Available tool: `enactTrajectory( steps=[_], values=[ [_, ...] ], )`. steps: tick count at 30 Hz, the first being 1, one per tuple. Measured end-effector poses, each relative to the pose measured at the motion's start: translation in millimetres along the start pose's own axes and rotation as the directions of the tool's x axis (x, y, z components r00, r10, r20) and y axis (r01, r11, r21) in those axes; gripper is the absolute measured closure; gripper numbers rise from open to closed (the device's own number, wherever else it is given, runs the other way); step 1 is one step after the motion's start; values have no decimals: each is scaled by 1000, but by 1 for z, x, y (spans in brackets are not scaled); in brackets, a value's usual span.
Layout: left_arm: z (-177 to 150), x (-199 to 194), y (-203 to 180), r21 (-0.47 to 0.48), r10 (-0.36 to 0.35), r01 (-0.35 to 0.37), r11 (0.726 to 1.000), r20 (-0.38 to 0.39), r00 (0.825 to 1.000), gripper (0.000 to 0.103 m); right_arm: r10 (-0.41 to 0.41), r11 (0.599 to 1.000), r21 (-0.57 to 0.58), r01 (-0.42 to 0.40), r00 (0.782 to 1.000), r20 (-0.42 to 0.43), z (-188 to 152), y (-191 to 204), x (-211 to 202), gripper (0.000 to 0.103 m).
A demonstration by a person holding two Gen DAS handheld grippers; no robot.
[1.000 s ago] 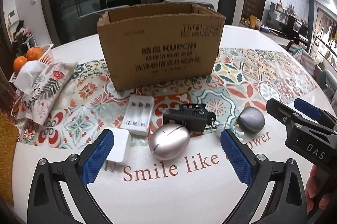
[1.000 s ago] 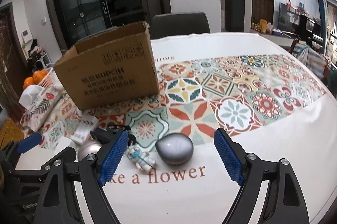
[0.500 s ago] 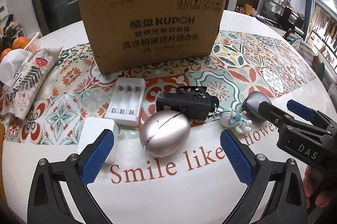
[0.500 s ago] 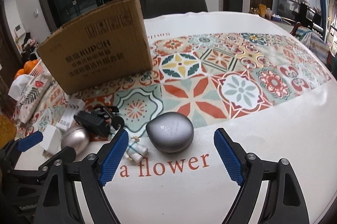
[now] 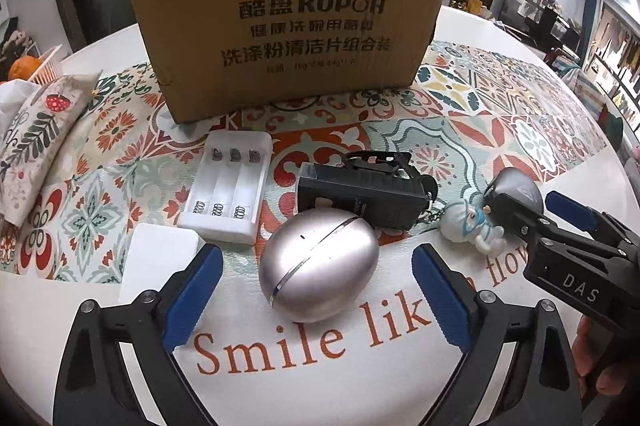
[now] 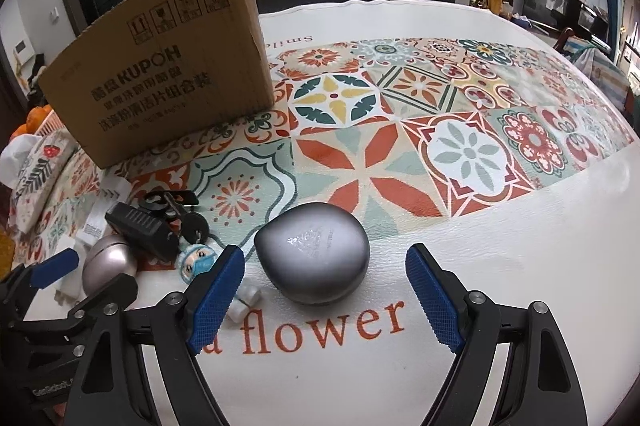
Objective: Organize rigid objects
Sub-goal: 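Grasp the silver egg-shaped device with the left tool while the right tool grasps the grey egg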
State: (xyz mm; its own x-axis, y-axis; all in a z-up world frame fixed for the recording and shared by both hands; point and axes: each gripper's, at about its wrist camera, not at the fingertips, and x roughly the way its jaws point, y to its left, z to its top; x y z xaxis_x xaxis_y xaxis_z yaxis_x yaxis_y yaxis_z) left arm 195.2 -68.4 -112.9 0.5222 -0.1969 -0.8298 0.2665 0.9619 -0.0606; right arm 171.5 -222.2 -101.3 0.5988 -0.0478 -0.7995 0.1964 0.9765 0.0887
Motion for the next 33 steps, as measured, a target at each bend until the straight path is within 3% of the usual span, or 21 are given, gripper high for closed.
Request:
enactTrajectory(
  steps=[12,17,20,33],
  values=[
    [1,13,-2,3,-6,6,1000,-13,1000,25,-3,1000,-16,3,1000,18,1,0,11,22],
    [0,12,-2,6,-4,4,1000,5,1000,42,21,1000,-18,-21,999,30,-1,1,10,31],
    [0,11,-1,-3,-16,16,1000,11,1000,43,47,999,-20,-47,998,32,-1,3,8,41],
    [-4,-2,-7,3,-29,29,1000,42,999,43,39,999,-5,-39,998,54,-6,-2,-2,41]
  ],
)
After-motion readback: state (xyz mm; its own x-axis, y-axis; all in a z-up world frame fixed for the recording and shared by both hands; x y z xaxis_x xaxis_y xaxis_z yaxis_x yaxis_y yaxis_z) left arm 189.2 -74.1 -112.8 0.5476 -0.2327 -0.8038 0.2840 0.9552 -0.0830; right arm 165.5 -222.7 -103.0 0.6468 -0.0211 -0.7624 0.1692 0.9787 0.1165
